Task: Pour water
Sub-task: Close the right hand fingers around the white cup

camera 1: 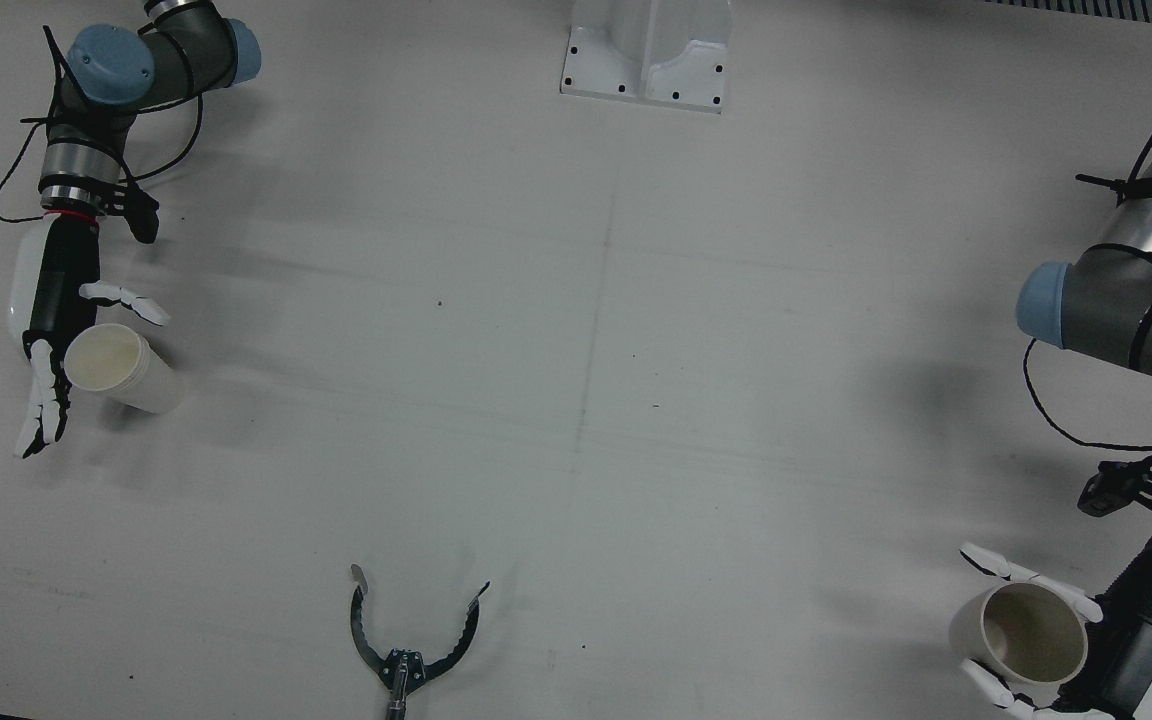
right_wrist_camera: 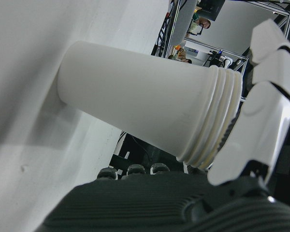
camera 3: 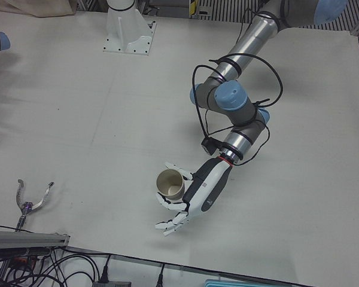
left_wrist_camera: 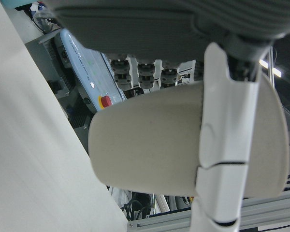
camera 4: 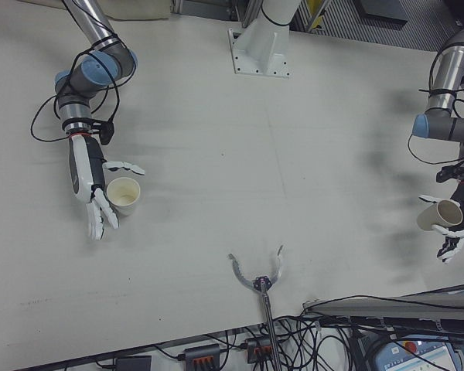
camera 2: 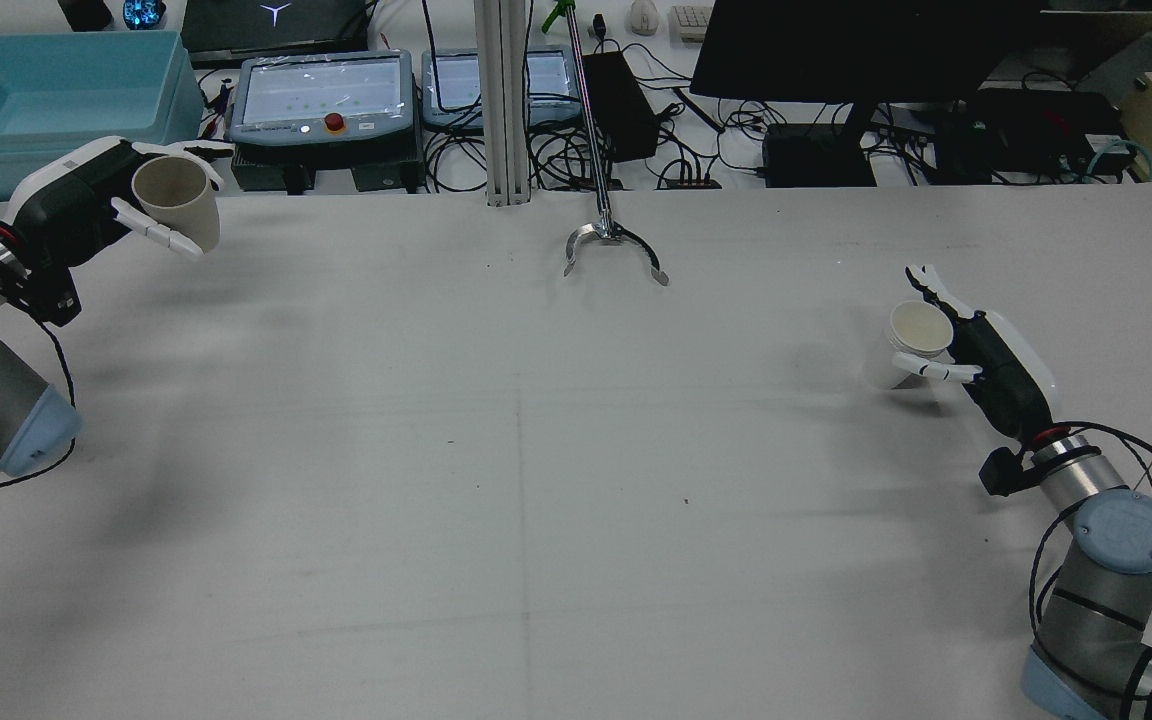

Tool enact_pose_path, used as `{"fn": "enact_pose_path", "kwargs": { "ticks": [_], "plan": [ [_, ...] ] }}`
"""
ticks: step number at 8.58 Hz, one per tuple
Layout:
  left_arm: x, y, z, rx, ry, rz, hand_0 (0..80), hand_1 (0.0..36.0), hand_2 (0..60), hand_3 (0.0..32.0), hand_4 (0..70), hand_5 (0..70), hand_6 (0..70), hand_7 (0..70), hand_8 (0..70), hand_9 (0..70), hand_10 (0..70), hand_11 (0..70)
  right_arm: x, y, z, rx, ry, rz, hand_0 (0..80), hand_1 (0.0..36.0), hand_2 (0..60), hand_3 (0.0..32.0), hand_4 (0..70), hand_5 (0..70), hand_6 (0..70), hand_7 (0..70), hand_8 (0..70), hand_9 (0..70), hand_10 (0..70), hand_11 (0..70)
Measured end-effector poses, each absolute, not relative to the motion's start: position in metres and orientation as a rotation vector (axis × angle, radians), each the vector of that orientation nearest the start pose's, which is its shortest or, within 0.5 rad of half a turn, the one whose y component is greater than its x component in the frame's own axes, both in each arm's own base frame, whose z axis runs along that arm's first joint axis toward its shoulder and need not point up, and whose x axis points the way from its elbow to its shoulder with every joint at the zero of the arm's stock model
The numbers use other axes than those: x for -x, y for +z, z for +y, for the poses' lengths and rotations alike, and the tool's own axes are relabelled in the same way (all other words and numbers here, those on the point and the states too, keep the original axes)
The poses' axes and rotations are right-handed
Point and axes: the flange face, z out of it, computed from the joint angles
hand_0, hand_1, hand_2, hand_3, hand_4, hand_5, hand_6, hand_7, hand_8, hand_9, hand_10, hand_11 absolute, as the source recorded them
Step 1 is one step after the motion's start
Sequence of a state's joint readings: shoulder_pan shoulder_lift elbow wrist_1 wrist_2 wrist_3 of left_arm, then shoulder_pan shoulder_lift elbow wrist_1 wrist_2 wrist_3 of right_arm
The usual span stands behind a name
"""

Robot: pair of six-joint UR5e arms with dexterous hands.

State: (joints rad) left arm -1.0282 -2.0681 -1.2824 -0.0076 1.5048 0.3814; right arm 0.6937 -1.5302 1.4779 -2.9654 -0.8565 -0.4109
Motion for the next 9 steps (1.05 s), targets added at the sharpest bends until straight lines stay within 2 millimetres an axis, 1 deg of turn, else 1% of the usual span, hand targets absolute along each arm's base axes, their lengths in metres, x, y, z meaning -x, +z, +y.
{"fn": "enact_pose_path", "kwargs": {
  "ticks": [2,4,5,6,7,8,9],
  "plan": [
    [-0.244,0.531,-0.676,0.114,-1.551,2.113,70.8,23.0,3.6,0.0,68.3,35.4,13.7,21.1,8.0,11.7,7.8,13.0,0.26,0.695,-0.471,0.166,-2.28,2.577,45.6,15.7,19.9,3.2,0.0,2.7,0.0,0.0,0.0,0.0,0.0,0.0],
    [-0.245,0.531,-0.676,0.114,-1.551,2.113,70.2,23.2,4.4,0.0,67.7,35.4,13.6,21.0,8.0,11.7,7.8,12.9,0.26,0.695,-0.471,0.071,-2.242,2.509,45.7,15.9,21.0,2.0,1.2,3.2,0.0,0.0,0.0,0.0,0.0,0.0],
    [-0.245,0.531,-0.676,0.114,-1.55,2.112,70.6,23.0,3.7,0.0,67.7,35.2,13.6,20.9,7.9,11.7,7.7,12.9,0.266,0.703,-0.464,0.019,-2.229,2.441,46.4,17.2,22.3,1.6,3.3,3.2,0.0,0.0,0.0,0.0,0.0,0.0],
    [-0.246,0.531,-0.675,0.114,-1.55,2.11,71.8,23.3,3.7,0.0,68.1,35.2,13.6,20.9,7.9,11.6,7.8,13.0,0.277,0.719,-0.45,-0.032,-2.227,2.36,52.1,23.9,22.9,1.4,4.8,3.2,0.0,0.0,0.0,0.0,0.0,0.0],
    [-0.245,0.531,-0.675,0.113,-1.551,2.109,72.4,23.4,3.7,0.0,68.2,35.3,13.6,21.0,7.8,11.4,7.7,12.9,0.285,0.735,-0.435,-0.053,-2.232,2.294,57.3,27.9,20.8,1.8,4.6,0.7,0.0,0.0,0.0,0.0,0.0,0.0],
    [-0.244,0.531,-0.676,0.111,-1.552,2.109,71.8,23.6,4.4,0.0,68.0,35.3,13.6,20.9,7.8,11.4,7.7,12.8,0.287,0.741,-0.427,-0.047,-2.239,2.265,57.4,27.6,18.1,2.8,0.9,0.0,0.0,0.0,0.0,0.0,0.0,0.0],
    [-0.244,0.531,-0.676,0.11,-1.552,2.109,71.6,23.5,4.4,0.0,67.8,35.5,13.5,20.8,7.8,11.5,7.8,12.9,0.282,0.735,-0.424,-0.005,-2.27,2.247,56.0,26.5,17.8,2.6,1.2,0.0,0.0,0.0,0.0,0.0,0.0,0.0]
  ]
}}
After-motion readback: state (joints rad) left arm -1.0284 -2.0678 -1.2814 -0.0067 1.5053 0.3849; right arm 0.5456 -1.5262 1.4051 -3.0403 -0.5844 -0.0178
